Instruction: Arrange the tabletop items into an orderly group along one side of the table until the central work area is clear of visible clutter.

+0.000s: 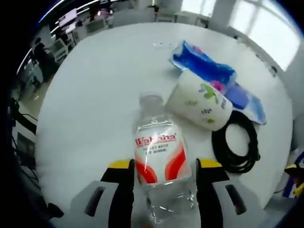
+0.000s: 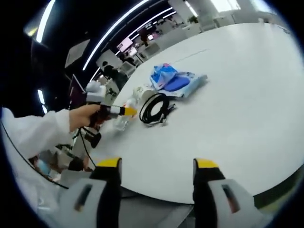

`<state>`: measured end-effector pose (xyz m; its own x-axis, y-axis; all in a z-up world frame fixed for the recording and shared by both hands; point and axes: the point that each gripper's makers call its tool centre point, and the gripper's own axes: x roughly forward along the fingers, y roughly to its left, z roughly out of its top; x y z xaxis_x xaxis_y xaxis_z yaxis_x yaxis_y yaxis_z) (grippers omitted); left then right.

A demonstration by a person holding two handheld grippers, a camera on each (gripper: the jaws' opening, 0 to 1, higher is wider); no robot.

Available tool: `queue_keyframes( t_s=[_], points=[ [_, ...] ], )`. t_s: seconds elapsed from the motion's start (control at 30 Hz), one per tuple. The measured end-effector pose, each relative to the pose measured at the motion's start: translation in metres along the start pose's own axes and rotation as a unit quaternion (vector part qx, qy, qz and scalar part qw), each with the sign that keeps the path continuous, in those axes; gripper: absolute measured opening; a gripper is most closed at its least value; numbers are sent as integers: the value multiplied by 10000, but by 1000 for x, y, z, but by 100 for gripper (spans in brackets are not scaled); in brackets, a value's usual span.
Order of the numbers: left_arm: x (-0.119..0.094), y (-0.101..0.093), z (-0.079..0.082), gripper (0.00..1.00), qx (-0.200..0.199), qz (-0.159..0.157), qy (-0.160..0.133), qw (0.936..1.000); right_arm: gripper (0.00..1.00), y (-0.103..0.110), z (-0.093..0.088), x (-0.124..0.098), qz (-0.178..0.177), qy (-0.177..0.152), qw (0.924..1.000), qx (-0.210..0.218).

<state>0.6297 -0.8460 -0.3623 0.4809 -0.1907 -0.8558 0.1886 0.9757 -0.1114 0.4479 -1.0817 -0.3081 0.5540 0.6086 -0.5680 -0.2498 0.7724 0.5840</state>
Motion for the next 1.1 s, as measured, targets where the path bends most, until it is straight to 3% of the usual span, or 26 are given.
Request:
queue_keyframes(
  t_s=[0.13, 0.2, 0.3, 0.37, 0.5, 0.63, 0.77, 0.9, 1.1],
  points=[
    [-1, 1, 0, 40, 66, -99, 26, 9999, 58, 1, 0, 1, 13, 10, 10000, -39],
    [-3, 0, 1, 38, -361, -240, -13, 9991, 58, 2, 1, 2, 19, 6, 10000, -81],
    [-6, 3, -1, 36, -567, -321, -48, 9979, 57, 4, 2, 2, 33, -5, 9999, -102],
    [-8, 1, -3, 36, -925, -408, -90, 9948, 57, 4, 3, 1, 33, -10, 9999, -110],
    [-18, -8, -4, 36, -1932, -885, -184, 9770, 56, 6, 5, 1, 42, -27, 9999, -127],
    [-29, -8, -11, 35, -2442, -1081, -334, 9631, 56, 9, 5, 1, 92, -47, 9999, -115],
    [-38, -3, -18, 36, -2582, -1084, -484, 9588, 56, 13, 5, 3, 145, -26, 9998, -123],
    [-47, 1, -13, 36, -2805, -1188, -849, 9487, 55, 15, 6, 5, 183, -14, 9998, -114],
    [-60, 3, -7, 36, -2602, -1122, -1295, 9502, 55, 23, 13, 11, 290, -51, 9995, -66]
  ],
)
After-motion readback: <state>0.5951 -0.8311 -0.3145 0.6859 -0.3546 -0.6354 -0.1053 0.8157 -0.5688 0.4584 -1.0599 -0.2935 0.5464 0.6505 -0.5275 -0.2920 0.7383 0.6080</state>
